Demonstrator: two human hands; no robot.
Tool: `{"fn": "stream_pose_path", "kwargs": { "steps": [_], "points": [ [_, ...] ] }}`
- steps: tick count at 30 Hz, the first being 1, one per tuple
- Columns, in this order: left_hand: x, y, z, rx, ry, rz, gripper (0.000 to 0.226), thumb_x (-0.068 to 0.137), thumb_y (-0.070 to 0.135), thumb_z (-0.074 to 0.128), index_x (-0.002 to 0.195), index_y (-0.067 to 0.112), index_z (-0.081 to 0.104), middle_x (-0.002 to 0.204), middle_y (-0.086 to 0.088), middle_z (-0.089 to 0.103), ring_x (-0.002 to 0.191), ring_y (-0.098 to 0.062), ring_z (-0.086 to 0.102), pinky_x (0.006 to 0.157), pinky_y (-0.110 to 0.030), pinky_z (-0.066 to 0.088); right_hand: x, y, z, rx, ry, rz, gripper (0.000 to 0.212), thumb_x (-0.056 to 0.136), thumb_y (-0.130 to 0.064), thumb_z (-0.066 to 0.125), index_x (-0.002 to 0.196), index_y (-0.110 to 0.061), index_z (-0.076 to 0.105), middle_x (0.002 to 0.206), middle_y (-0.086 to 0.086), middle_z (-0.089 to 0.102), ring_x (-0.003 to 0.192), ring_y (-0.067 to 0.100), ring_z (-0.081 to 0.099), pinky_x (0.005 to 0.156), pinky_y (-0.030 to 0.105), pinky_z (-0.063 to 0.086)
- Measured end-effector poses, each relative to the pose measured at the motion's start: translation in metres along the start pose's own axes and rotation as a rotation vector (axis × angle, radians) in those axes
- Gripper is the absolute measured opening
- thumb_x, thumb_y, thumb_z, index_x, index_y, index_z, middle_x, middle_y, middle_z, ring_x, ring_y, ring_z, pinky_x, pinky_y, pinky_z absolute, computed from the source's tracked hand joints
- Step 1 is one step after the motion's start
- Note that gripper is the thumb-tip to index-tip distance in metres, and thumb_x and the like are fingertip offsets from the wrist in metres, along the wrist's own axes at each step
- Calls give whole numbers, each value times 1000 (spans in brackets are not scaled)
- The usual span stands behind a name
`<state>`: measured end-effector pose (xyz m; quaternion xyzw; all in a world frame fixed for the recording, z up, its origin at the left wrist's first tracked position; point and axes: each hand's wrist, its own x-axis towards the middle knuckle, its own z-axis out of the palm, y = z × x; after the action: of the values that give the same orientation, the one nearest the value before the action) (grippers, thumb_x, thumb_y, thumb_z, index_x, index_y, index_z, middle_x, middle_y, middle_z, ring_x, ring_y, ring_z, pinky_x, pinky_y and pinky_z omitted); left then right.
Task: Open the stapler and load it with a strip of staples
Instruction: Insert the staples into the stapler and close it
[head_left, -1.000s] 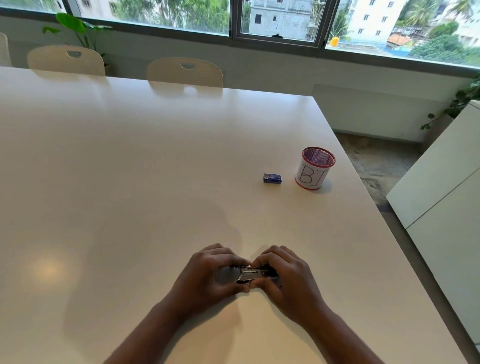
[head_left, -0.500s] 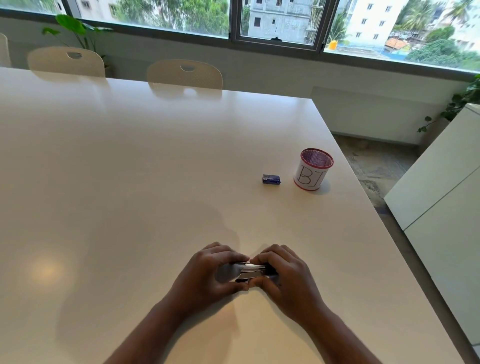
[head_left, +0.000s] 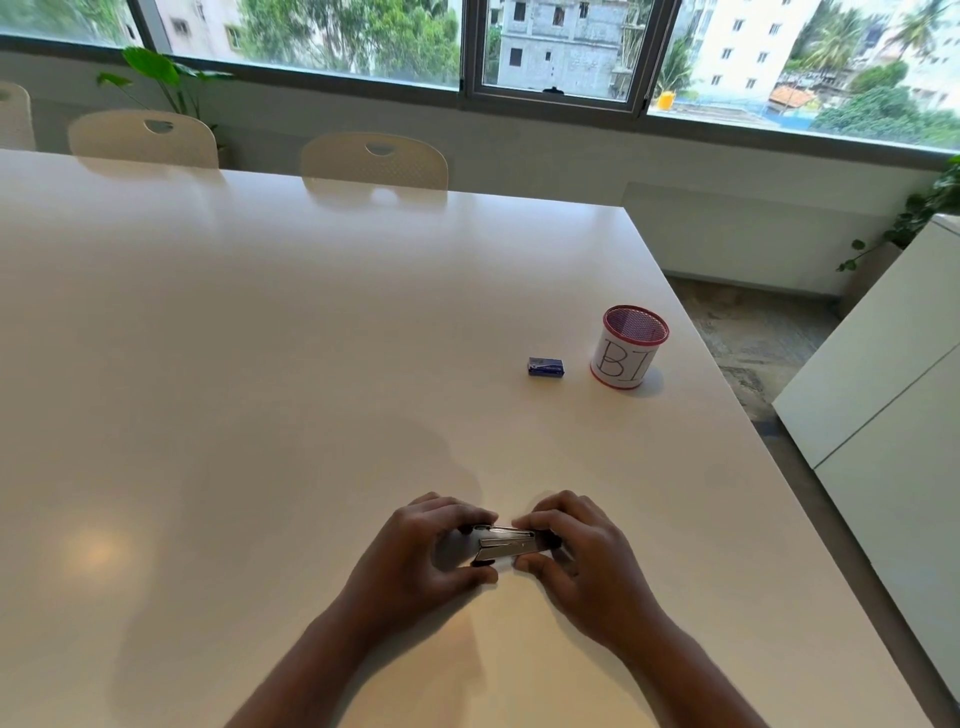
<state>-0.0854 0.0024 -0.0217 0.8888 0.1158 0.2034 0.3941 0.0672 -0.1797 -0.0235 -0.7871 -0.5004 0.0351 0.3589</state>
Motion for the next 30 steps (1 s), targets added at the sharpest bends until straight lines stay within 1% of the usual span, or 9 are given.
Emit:
{"fn": "stream_pose_path", "kwargs": {
  "steps": [4,8,12,15,18,22,26,30],
  "points": [
    [-2,1,1,19,22,-25,58,69,43,87,124,47,67,107,27,69,107,-2,66,86,-25,56,0,0,0,1,-2,-8,28,84,-29,76,112,-25,75,109,-17,63,100,5,58,82,27,54],
    [0,1,-1,3,9,-23,52,71,41,87,120,41,69,107,24,70,106,-4,66,87,-28,57,0,0,-2,9,3,-2,27,85,-24,74,112,-24,75,109,-16,63,101,6,58,83,28,54],
    [4,3,-1,21,-6,-10,47,72,43,88,115,38,71,104,26,70,104,-4,64,85,-24,54,-1,2,-3,11,-8,-3,26,89,-22,73,114,-24,73,111,-16,62,103,5,58,86,27,54],
    [9,6,0,26,-13,-4,46,74,42,88,117,36,72,105,27,69,104,-1,62,85,-22,52,-1,4,-6,13,2,3,25,90,-22,70,115,-24,73,111,-15,62,104,5,57,87,26,53],
    [15,13,7,18,-11,10,47,77,39,88,121,31,72,109,27,68,105,2,61,89,-22,52,0,9,-14,5,12,13,26,90,-21,68,116,-21,73,112,-12,62,105,7,58,88,28,53],
    [28,21,20,-13,3,3,50,80,32,87,127,27,70,115,20,70,109,4,61,97,-23,51,0,19,-25,-10,41,25,29,91,-8,73,118,-16,73,113,-7,63,105,13,61,91,32,55],
    [44,27,33,-45,22,-11,53,83,20,87,133,21,68,122,12,73,115,-2,66,102,-24,51,3,32,-37,-2,64,27,36,93,4,69,126,-10,72,116,-3,64,108,15,62,94,34,56],
    [64,31,46,-37,37,-37,57,86,15,83,139,18,64,129,6,72,118,-7,66,104,-29,52,11,44,-51,16,117,44,43,92,11,66,129,-10,71,116,-2,66,108,15,66,95,33,57]
  ]
}}
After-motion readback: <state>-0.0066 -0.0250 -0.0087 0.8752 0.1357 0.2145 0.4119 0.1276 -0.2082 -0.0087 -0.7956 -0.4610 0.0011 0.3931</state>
